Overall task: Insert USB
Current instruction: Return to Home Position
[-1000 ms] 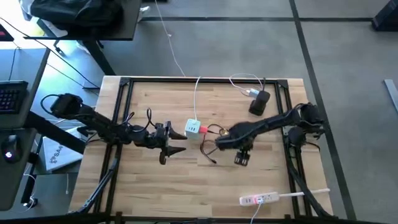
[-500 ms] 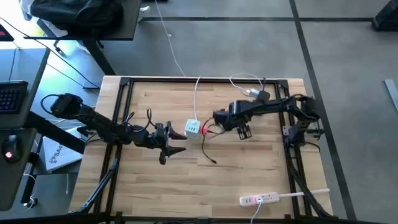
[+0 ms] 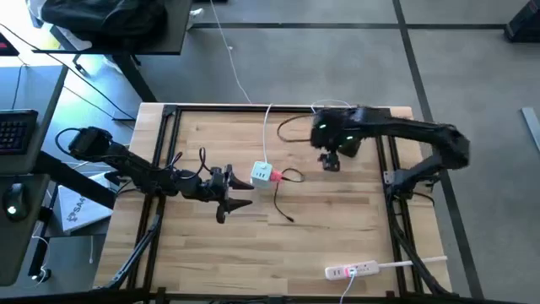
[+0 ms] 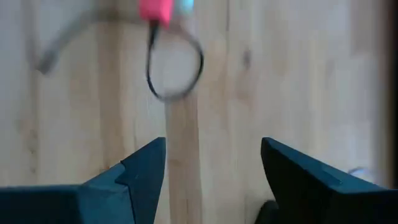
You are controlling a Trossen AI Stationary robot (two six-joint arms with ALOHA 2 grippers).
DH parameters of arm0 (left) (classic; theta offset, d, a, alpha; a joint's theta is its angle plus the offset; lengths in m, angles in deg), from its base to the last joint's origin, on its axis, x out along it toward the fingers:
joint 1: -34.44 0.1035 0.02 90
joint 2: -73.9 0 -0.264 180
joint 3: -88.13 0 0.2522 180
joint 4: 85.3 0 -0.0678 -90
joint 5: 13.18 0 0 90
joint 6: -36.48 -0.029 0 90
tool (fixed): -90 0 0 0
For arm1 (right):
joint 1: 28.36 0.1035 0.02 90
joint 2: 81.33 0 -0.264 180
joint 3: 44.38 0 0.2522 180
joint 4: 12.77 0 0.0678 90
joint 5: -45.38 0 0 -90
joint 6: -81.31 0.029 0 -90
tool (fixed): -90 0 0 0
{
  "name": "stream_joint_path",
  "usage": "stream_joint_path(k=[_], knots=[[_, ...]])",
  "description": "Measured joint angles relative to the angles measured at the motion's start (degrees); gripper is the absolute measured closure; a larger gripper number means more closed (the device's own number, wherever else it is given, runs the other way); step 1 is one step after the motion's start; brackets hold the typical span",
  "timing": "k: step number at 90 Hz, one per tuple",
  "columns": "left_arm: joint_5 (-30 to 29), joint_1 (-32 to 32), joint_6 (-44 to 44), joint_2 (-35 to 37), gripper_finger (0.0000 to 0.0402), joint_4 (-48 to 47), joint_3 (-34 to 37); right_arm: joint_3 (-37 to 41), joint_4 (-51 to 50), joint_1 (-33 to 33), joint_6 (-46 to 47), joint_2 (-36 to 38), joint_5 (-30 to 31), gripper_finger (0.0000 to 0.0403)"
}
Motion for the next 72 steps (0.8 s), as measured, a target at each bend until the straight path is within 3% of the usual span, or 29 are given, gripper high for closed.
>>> stream_joint_path(k=[24,48,72], knots=[[0.0,0.0,-0.02,0.0,0.019,-0.06,-0.01,11.61,12.27,0.13,3.12,22.64,-12.61,0.0171],[0.0,0.0,-0.02,-0.02,0.019,-0.07,-0.01,31.56,32.69,-0.42,10.77,44.37,-8.73,0.0171],[-0.37,0.02,-0.04,0.0,0.019,-0.09,-0.01,48.97,49.53,1.41,19.83,58.79,-8.76,0.0171]])
